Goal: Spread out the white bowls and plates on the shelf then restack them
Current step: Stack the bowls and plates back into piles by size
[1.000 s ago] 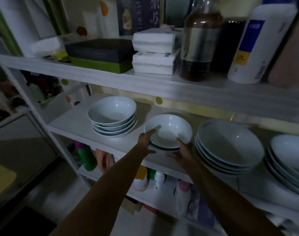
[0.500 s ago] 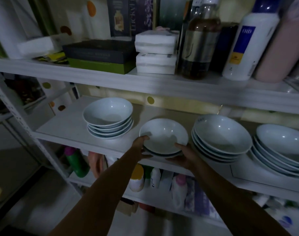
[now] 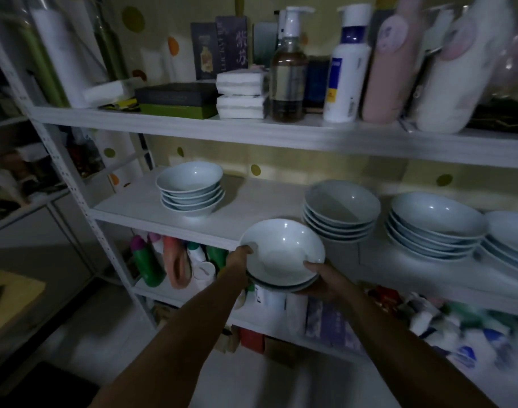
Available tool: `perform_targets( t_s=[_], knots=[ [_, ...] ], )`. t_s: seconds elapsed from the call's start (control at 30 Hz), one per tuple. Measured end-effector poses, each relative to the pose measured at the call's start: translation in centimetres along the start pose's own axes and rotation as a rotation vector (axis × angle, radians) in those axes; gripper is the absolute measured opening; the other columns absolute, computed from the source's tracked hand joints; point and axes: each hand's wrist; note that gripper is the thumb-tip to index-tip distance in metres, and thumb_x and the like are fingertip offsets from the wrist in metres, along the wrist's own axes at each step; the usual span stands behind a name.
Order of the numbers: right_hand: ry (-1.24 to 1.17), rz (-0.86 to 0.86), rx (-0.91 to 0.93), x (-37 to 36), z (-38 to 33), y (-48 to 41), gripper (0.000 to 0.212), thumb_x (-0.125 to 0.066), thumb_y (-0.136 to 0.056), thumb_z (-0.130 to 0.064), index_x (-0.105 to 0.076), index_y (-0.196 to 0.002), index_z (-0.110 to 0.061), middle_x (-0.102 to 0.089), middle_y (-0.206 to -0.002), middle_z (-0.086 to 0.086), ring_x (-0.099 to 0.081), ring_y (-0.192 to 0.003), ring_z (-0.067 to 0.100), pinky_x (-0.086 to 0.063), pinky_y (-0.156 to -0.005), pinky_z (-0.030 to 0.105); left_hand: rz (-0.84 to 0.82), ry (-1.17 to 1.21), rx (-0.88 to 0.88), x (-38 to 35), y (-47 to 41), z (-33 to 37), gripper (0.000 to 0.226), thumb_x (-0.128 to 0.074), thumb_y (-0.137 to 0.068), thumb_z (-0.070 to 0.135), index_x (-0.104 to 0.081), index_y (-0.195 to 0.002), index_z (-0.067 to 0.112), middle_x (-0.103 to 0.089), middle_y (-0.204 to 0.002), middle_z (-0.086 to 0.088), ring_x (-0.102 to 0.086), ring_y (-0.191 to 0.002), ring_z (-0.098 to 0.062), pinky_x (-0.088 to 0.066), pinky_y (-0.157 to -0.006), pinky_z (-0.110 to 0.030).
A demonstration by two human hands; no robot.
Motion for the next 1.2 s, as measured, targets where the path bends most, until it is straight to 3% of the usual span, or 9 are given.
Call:
perform_targets(
  t_s=[0.17,0.37,0.5,0.6,0.67,0.73,0.87,0.97,1.2],
  knots=[
    [-0.015,0.106,0.02,8.0,-0.2,8.9,0.046,-0.057,-0.09,-0.007,-0.043,-0.134,-0.013,-0.059,-0.113,0.018,-0.057,-0.098,0.039,-0.058,-0.059,0.053,-0.099,-0.089,0.047,-6.5,7.4,-5.1,0.022,-0.055,-0.084,0.012,-0.05,-0.105,0.008,-0.054,-0.101,-0.016,-0.054,-0.077,-0.031,-0.049,-0.062,-0.039],
    [-0.11,0.266,0.089,19.2,-2.8,19.0,0.087,-0.083,-0.059,-0.011,-0.042,-0.136,-0.007,-0.058,-0.111,0.022,-0.057,-0.096,0.043,-0.057,-0.059,0.054,-0.385,-0.19,0.037,-17.3,13.8,-11.1,0.013,-0.064,-0.069,0.007,-0.053,-0.074,0.01,-0.056,-0.08,-0.016,-0.058,-0.054,-0.026,-0.047,-0.034,-0.023],
    [-0.236,0.395,0.09,26.0,-4.7,23.7,0.083,-0.081,-0.052,-0.048,-0.061,-0.123,-0.009,-0.063,-0.119,0.024,-0.063,-0.103,0.043,-0.05,-0.081,0.063,-0.591,-0.351,0.071,-24.4,14.6,-15.8,0.041,-0.072,-0.051,0.044,-0.059,-0.087,0.027,-0.057,-0.112,-0.018,-0.06,-0.099,-0.038,-0.054,-0.074,-0.042],
    [-0.31,0.53,0.108,30.2,-6.4,26.8,0.088,-0.068,-0.063,-0.07,-0.047,-0.132,-0.018,-0.054,-0.131,0.021,-0.052,-0.116,0.045,-0.042,-0.094,0.065,-0.696,-0.332,0.146,-30.3,16.0,-18.0,0.051,-0.063,-0.056,0.043,-0.056,-0.102,0.024,-0.054,-0.12,-0.008,-0.055,-0.11,-0.033,-0.047,-0.096,-0.046],
    [-0.31,0.589,0.182,33.0,-8.7,28.3,0.071,-0.054,-0.077,-0.07,-0.047,-0.127,-0.02,-0.056,-0.121,0.018,-0.054,-0.107,0.04,-0.048,-0.086,0.058,-0.683,-0.272,0.122,-34.4,18.0,-18.2,0.075,-0.069,-0.048,0.033,-0.054,-0.117,0.012,-0.058,-0.123,-0.014,-0.059,-0.106,-0.036,-0.053,-0.083,-0.049],
    [-0.286,0.645,0.233,35.7,-10.9,29.1,0.073,-0.055,-0.075,-0.07,-0.048,-0.128,-0.02,-0.055,-0.124,0.018,-0.054,-0.109,0.039,-0.048,-0.086,0.059,-0.717,-0.18,0.138,-39.2,18.1,-18.8,0.07,-0.067,-0.058,0.027,-0.049,-0.124,0.01,-0.058,-0.122,-0.016,-0.06,-0.104,-0.037,-0.056,-0.07,-0.046],
    [-0.264,0.688,0.3,38.7,-16.4,29.5,0.077,-0.051,-0.073,-0.075,-0.055,-0.126,-0.019,-0.055,-0.129,0.017,-0.055,-0.113,0.039,-0.053,-0.08,0.052,-0.754,-0.069,0.137,-44.2,21.5,-15.5,0.061,-0.062,-0.078,0.029,-0.045,-0.134,0.016,-0.057,-0.128,-0.017,-0.058,-0.11,-0.038,-0.051,-0.092,-0.054],
    [-0.239,0.727,0.335,39.6,-20.0,28.5,0.083,-0.065,-0.066,-0.071,-0.054,-0.127,-0.017,-0.054,-0.13,0.014,-0.053,-0.12,0.035,-0.05,-0.092,0.05,-0.781,-0.074,0.109,-48.0,20.9,-14.0,0.064,-0.058,-0.086,0.043,-0.039,-0.141,0.017,-0.052,-0.136,-0.014,-0.054,-0.118,-0.035,-0.048,-0.098,-0.051],
    [0.055,0.694,0.291,42.2,-27.7,28.0,0.052,-0.061,-0.085,-0.048,-0.051,-0.125,-0.016,-0.057,-0.106,0.01,-0.057,-0.094,0.024,-0.052,-0.075,0.038,-0.737,-0.074,0.103,-51.3,21.1,-11.5,0.054,-0.048,-0.094,0.041,-0.035,-0.139,0.013,-0.047,-0.136,-0.02,-0.054,-0.105,-0.034,-0.051,-0.071,-0.042]
  ],
)
Point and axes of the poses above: each hand's wrist, its own y-axis away from the middle knuckle, its own x-axis out of the back of the hand, z = x × y
